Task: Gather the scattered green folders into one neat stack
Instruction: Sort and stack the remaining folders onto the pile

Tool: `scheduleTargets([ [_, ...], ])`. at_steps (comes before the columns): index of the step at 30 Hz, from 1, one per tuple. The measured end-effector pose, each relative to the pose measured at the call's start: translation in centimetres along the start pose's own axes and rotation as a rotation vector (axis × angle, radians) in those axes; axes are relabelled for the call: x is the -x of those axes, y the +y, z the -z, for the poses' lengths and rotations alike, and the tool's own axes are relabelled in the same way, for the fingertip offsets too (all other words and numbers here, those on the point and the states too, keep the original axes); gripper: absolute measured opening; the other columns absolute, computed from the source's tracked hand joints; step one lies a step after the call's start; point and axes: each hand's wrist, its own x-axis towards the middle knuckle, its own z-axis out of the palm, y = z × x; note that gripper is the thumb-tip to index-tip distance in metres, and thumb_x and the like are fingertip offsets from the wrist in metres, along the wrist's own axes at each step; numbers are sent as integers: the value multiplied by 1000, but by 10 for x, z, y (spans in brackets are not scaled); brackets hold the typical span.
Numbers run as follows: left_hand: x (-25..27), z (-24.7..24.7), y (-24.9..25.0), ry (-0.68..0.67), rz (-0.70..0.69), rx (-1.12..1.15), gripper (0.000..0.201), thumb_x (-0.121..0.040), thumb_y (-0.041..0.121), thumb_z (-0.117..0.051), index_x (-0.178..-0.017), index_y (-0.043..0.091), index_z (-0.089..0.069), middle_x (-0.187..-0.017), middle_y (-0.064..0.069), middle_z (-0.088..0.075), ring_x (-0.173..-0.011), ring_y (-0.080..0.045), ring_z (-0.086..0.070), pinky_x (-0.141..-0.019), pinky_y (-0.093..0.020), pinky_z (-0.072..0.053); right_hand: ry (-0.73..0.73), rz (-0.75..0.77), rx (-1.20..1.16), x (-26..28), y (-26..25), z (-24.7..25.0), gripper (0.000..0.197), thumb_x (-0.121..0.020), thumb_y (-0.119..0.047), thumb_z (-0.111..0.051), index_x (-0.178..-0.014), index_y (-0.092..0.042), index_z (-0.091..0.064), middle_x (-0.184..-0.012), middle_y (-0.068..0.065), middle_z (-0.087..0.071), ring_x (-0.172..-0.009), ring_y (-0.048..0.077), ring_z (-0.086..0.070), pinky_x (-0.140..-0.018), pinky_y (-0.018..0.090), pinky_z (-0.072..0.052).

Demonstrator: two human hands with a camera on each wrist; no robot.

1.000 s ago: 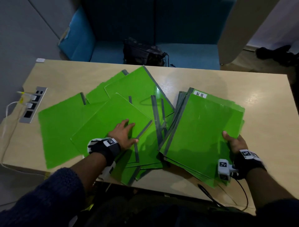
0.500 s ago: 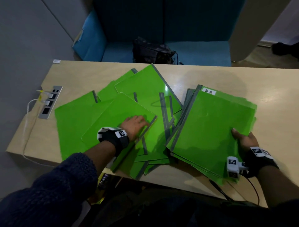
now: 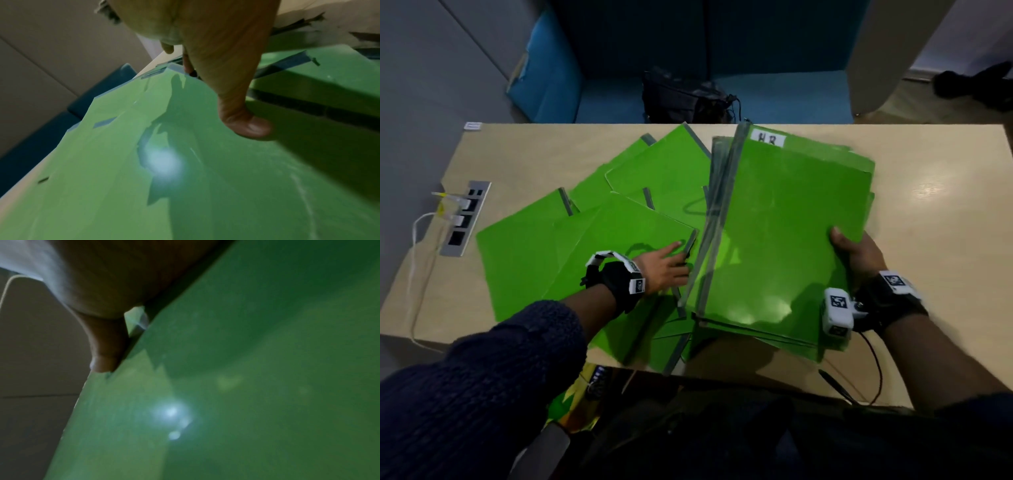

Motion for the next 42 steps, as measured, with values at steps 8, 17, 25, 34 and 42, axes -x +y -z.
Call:
scheduleTargets([
  [8, 1, 1, -13, -12, 14, -124, 67, -84, 41, -67, -143, 24, -42, -157, -5, -25, -147, -38, -10, -116, -53, 9, 145, -48, 204, -20, 28, -7, 52, -87, -23, -72, -134, -6, -55, -124, 8, -66, -108, 29, -63, -85, 32, -48],
  [17, 14, 0, -32, -47, -74, 70, 71, -85, 30, -69, -146, 29, -32, -144, 3, -47, -128, -21, -42, -103, -36, -32, 222, -177, 220, -13, 47, 4, 55, -85, -30, -74, -132, -8, -56, -118, 10, -67, -100, 33, -65, -88, 41, -52],
  [25, 26, -31, -30, 7, -70, 92, 76, -87, 38, -66, -149, 25, -25, -152, 1, -31, -132, -20, -35, -106, -35, -30, 234, -206, 233, -14, 54, 7, 49, -85, -35, -73, -129, -18, -60, -109, 10, -71, -89, 32, -67, -80, 49, -54],
  [34, 20, -28, -55, -7, 4, 159, 68, -81, 48, -68, -141, 30, -41, -146, 5, -47, -140, -22, -31, -119, -41, -17, 242, -242, 264, -18, 59, 13, 67, -74, -45, -79, -131, -19, -58, -118, 14, -70, -98, 39, -67, -91, 57, -52],
  [42, 124, 16, -171, 336, 446, 654, 37, -84, 37, -69, -116, 19, -61, -107, -13, -66, -102, -34, -60, -92, -43, -46, 185, -257, 306, -13, 53, 13, 62, -80, -45, -75, -133, -23, -53, -115, 7, -68, -99, 33, -65, -79, 44, -55],
])
